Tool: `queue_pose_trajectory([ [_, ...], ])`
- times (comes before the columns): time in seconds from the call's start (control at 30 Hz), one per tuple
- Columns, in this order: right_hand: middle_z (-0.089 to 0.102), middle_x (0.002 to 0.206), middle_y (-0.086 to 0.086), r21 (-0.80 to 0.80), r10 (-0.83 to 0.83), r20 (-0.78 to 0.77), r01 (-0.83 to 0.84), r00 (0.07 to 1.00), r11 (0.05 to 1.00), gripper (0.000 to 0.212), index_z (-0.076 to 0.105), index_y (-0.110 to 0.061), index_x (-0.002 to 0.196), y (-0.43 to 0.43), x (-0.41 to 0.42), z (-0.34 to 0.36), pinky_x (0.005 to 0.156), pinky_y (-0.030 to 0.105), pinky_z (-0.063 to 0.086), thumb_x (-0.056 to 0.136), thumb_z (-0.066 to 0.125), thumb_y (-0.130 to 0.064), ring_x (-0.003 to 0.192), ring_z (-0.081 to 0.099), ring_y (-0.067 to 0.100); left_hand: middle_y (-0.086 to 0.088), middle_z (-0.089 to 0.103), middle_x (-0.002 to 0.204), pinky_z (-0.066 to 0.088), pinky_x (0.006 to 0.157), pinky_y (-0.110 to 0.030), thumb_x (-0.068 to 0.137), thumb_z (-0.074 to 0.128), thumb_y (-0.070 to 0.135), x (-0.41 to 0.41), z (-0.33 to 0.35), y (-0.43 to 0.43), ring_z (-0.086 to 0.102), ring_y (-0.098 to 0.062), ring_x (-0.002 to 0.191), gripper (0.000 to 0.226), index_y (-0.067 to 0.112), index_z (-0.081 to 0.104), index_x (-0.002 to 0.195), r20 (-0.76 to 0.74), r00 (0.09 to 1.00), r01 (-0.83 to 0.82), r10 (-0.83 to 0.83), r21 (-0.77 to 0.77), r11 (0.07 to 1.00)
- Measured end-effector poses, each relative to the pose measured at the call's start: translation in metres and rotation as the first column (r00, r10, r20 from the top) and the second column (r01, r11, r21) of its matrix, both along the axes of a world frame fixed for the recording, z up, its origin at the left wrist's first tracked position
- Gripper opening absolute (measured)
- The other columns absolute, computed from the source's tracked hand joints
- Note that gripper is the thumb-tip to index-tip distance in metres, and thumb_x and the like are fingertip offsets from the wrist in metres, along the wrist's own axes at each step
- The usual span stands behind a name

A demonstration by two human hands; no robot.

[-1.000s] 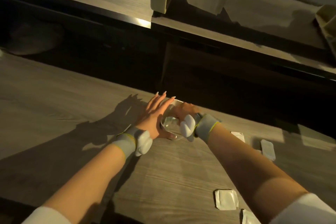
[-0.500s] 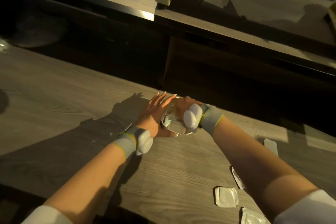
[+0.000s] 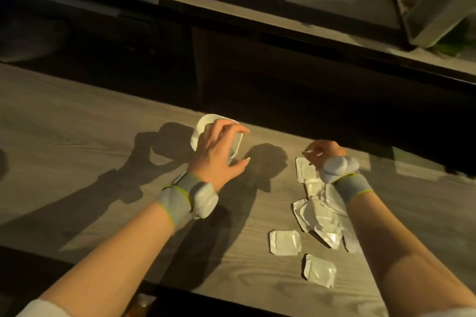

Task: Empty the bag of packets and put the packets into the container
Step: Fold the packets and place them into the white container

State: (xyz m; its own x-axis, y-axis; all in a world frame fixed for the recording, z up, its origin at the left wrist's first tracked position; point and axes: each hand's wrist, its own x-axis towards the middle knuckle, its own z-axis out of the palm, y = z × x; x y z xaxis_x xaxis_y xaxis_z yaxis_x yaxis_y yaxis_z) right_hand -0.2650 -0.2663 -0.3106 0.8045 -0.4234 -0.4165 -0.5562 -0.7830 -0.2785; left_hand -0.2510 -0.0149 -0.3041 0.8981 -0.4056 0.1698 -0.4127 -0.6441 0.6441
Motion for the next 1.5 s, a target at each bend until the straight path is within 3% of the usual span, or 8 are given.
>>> queue_pose_trajectory([
  [0.23,0.045,0.137,0.022,0.01,-0.059,-0.143,0.061,0.988,0.998,0.051,0.041,0.002,0.13,-0.017,-0.012,-0.046,0.102,0.038,0.038,0.088,0.06,-0.02,0.128,0.044,0.034,-0.007,0.054,0.11,0.037,0.09,-0.026,0.08,0.065,0.023,-0.054,-0.036,-0.047,0.05,-0.022,0.106,0.029,0.01,0.058,0.105,-0.27,0.932,0.279,-0.241,0.112,0.954],
  [0.4,0.061,0.121,0.019,0.138,0.013,0.046,-0.02,0.999,0.99,0.035,0.057,-0.002,0.118,-0.017,-0.015,-0.044,0.086,0.036,0.042,0.087,0.059,-0.019,0.115,0.055,0.035,-0.025,0.051,0.109,0.037,0.088,-0.035,0.05,0.04,0.089,-0.082,-0.071,-0.073,0.049,-0.031,0.101,0.112,-0.006,0.054,0.109,-0.535,0.806,0.429,-0.254,0.232,0.873],
  [0.57,0.057,0.075,0.011,0.289,-0.082,0.264,0.003,0.961,0.957,0.021,0.055,-0.005,0.077,-0.039,-0.038,-0.032,0.064,0.032,0.038,0.089,0.057,-0.022,0.076,0.052,0.028,-0.015,0.056,0.116,0.042,0.094,-0.025,0.057,0.079,0.026,-0.103,-0.073,-0.095,0.054,-0.027,0.11,0.058,0.002,0.06,0.106,-0.352,0.897,0.429,-0.268,0.541,0.724],
  [0.7,0.051,0.073,0.009,0.314,-0.008,0.216,-0.062,0.976,0.947,0.028,0.058,0.005,0.083,-0.06,-0.077,-0.026,0.061,0.028,0.036,0.087,0.06,-0.022,0.07,0.047,0.022,-0.015,0.043,0.129,0.033,0.098,-0.034,0.083,0.056,0.012,-0.115,-0.082,-0.098,0.04,-0.031,0.123,0.038,0.002,0.047,0.119,-0.511,0.831,0.478,-0.218,0.457,0.75],
  [0.87,0.049,0.065,0.001,0.382,-0.076,0.174,0.004,0.982,0.924,0.023,0.054,-0.006,0.072,-0.073,-0.123,-0.03,0.067,0.033,0.04,0.084,0.064,-0.022,0.067,0.047,0.02,-0.009,0.05,0.094,0.033,0.062,-0.023,0.091,0.051,0.011,-0.114,-0.06,-0.106,0.054,-0.019,0.085,0.018,0.012,0.035,0.101,-0.679,0.734,-0.025,0.014,-0.005,1.0],
  [1.13,0.066,0.073,0.011,0.581,-0.087,0.29,-0.103,0.953,0.807,0.015,0.067,-0.008,0.084,-0.033,-0.154,-0.032,0.068,0.038,0.05,0.083,0.066,-0.022,0.068,0.06,0.026,-0.006,0.071,0.094,0.057,0.076,-0.033,0.095,0.039,0.039,-0.126,-0.054,-0.15,0.067,-0.018,0.083,0.036,0.018,0.064,0.108,-0.916,0.146,-0.588,-0.374,-0.384,0.712],
  [1.27,0.06,0.09,-0.003,0.51,-0.077,0.334,-0.111,0.939,0.853,0.027,0.06,-0.017,0.113,-0.056,-0.146,-0.028,0.063,0.012,0.044,0.086,0.062,-0.022,0.072,0.055,0.013,-0.013,0.058,0.129,0.059,0.074,-0.035,0.091,0.051,0.029,-0.128,-0.055,-0.158,0.063,-0.026,0.101,0.041,0.012,0.051,0.129,-0.9,0.136,-0.674,-0.413,-0.39,0.628],
  [1.5,0.034,0.145,0.01,0.014,0.321,-0.042,-0.321,0.946,0.947,0.065,0.038,-0.017,0.134,-0.106,-0.099,-0.056,0.107,0.045,0.035,0.079,0.067,-0.034,0.132,0.033,0.035,-0.007,0.07,0.101,0.059,0.073,-0.034,0.093,0.043,0.032,-0.119,-0.057,-0.148,0.064,-0.022,0.096,0.033,0.013,0.059,0.115,-0.861,0.121,-0.712,-0.493,-0.422,0.562],
])
